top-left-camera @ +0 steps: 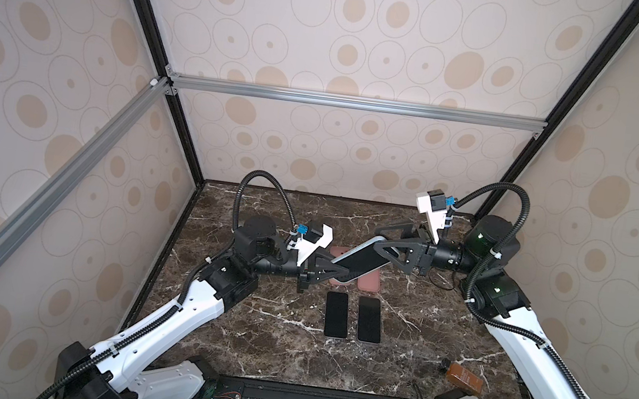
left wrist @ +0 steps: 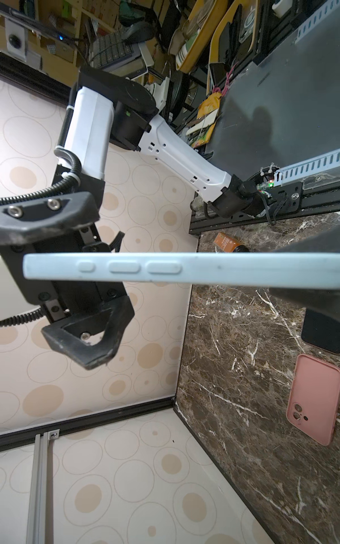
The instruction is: Take the phone out of the phone case
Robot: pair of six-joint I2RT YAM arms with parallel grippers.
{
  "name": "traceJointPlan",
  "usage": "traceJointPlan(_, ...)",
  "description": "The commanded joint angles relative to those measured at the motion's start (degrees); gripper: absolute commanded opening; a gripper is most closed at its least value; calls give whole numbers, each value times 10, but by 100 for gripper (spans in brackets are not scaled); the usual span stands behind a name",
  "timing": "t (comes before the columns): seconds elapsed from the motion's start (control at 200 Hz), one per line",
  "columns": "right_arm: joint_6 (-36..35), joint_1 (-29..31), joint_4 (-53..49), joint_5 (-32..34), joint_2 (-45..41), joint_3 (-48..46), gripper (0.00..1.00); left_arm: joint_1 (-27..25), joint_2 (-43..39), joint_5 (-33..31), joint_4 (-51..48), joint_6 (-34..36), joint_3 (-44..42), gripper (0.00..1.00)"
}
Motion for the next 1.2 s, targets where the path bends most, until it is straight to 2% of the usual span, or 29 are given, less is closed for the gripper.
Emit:
traceJointPlan(0.0,-3,9,13,-17,6,15,63,-2,-12,19,52,-9,9,0)
traceJointPlan(0.285,75,12,77,-9,19,6,43,-2,-11,16,52,-7,8,0)
traceJointPlan(0.37,90,12,79,-7,22,5,41,-2,-10,13,53,-6,10,0)
traceJointPlan(0.725,137,13,67,16,22,-2,43,-2,-7,2,42,6,14,0)
traceJointPlan(1.195,201,13,53,49,34,-4,51,-2,-14,-13,11,29,17,0)
